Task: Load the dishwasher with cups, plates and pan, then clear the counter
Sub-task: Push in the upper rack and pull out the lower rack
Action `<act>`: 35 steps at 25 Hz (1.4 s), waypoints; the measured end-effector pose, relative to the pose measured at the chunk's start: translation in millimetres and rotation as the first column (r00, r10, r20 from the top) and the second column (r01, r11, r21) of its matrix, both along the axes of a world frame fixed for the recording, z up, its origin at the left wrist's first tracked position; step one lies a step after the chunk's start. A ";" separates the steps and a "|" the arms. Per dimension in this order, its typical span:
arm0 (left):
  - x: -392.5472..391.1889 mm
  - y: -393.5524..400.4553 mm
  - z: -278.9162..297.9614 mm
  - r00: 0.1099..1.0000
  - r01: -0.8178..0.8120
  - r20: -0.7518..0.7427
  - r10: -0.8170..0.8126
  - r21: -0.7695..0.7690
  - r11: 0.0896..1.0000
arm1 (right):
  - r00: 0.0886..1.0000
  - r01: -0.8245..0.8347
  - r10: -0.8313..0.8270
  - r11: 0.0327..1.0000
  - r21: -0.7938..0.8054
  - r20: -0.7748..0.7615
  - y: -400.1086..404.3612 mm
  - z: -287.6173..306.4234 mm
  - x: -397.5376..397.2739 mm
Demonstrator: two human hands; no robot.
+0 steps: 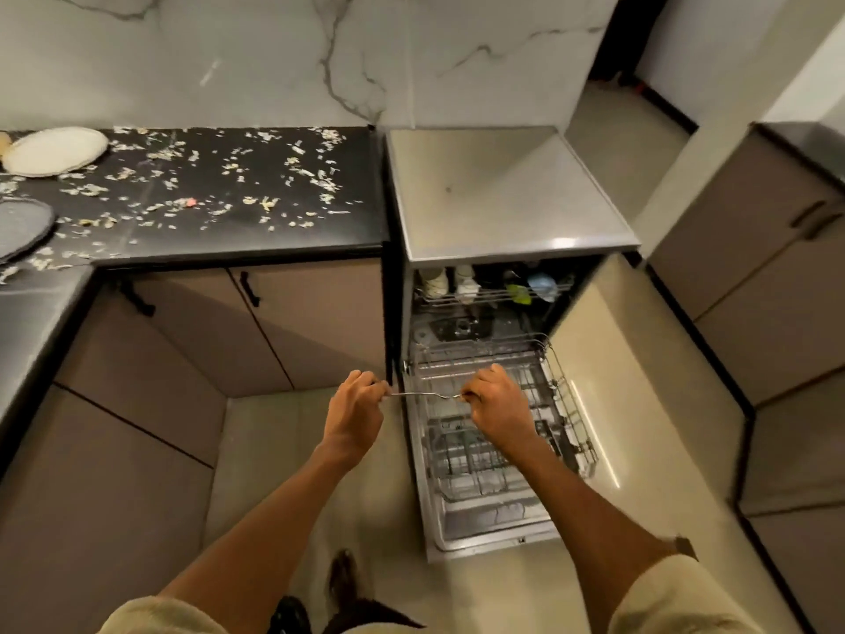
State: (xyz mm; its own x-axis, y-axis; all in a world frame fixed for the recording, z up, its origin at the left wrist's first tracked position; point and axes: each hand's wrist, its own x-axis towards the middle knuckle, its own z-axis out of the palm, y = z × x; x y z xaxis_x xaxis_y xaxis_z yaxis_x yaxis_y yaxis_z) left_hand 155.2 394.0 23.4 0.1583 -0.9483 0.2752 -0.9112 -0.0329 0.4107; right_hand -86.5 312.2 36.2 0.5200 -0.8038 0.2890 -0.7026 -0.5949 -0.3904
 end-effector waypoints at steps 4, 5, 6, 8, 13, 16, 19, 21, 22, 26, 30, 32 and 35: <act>-119.2 12.9 -4.3 0.994 0.110 0.005 -0.110 0.020 0.994 | 0.998 0.059 -0.058 0.997 0.050 -0.022 25.9 -18.6 -124.0; -147.8 16.8 -6.6 0.991 0.131 0.001 -0.131 0.024 0.991 | 0.997 0.069 -0.068 0.996 0.052 -0.027 31.9 -21.2 -152.8; -171.7 20.6 -9.7 0.989 0.145 -0.013 -0.145 0.033 0.989 | 0.997 0.078 -0.076 0.996 0.051 -0.034 37.9 -23.7 -177.1; -214.7 26.0 -18.5 0.986 0.164 -0.026 -0.163 0.067 0.984 | 0.992 0.111 -0.106 0.991 0.073 -0.069 49.0 -26.9 -221.3; -290.4 24.0 -23.4 0.978 0.208 -0.011 -0.208 0.130 0.970 | 0.977 0.181 -0.167 0.978 0.104 -0.134 51.7 -36.2 -296.1; -304.6 8.5 -27.5 0.980 0.196 0.010 -0.200 0.165 0.967 | 0.974 0.190 -0.173 0.975 0.115 -0.143 38.8 -39.9 -308.5; -314.5 -18.0 -42.8 0.979 0.195 0.009 -0.202 0.230 0.954 | 0.974 0.192 -0.171 0.971 0.141 -0.151 15.2 -49.8 -318.9; -319.7 -39.3 -59.7 0.979 0.198 -0.013 -0.202 0.262 0.945 | 0.975 0.183 -0.157 0.969 0.167 -0.156 -7.7 -58.6 -325.2; -322.4 -50.9 -68.1 0.981 0.192 -0.019 -0.195 0.277 0.941 | 0.975 0.181 -0.150 0.964 0.194 -0.164 -21.7 -63.7 -327.3; -331.7 -92.6 -89.2 0.988 0.152 -0.040 -0.147 0.312 0.938 | 0.964 0.174 -0.101 0.939 0.296 -0.247 -76.2 -84.9 -332.1; -332.5 -132.2 -110.6 0.992 0.125 -0.062 -0.110 0.341 0.932 | 0.957 0.179 -0.071 0.908 0.378 -0.283 -127.3 -108.7 -328.1; -329.9 -149.0 -128.3 0.996 0.082 -0.061 -0.063 0.383 0.920 | 0.966 0.145 -0.041 0.904 0.402 -0.256 -148.9 -128.2 -322.6; -328.8 -175.2 -169.9 0.996 0.074 -0.083 -0.040 0.459 0.886 | 0.965 0.146 -0.029 0.884 0.444 -0.259 -182.3 -176.1 -318.9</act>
